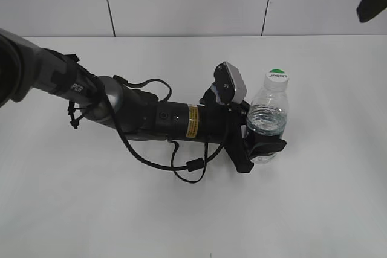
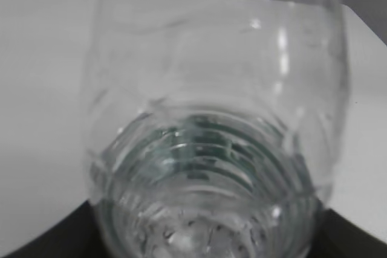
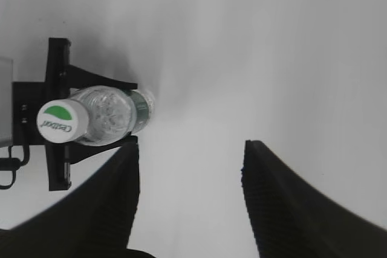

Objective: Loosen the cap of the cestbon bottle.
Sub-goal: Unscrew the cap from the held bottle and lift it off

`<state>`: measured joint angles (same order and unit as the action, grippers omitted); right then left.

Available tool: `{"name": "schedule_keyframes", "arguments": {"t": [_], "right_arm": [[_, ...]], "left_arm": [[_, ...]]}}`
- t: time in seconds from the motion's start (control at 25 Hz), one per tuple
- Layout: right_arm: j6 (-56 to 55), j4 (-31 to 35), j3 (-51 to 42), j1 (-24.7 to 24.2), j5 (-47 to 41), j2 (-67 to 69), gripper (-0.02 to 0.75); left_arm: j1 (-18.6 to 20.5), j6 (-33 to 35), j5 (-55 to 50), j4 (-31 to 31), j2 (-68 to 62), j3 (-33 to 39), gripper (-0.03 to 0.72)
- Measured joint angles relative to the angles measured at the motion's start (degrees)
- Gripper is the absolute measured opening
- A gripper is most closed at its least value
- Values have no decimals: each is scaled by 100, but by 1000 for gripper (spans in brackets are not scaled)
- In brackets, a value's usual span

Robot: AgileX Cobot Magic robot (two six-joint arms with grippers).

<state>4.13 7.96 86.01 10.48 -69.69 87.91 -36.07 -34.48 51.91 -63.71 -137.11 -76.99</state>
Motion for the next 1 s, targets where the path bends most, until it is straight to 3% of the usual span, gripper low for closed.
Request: {"name": "schedule_keyframes", "arguments": {"t": [0.44,1.0], "right_arm": [[-5,-223,0,1502,-5,647,416],[-182,-276,306,1682,-11,1230,410]], "left_arm": [[0,0,0,0,0,0,409],[0,0,0,6,0,0,409]]}}
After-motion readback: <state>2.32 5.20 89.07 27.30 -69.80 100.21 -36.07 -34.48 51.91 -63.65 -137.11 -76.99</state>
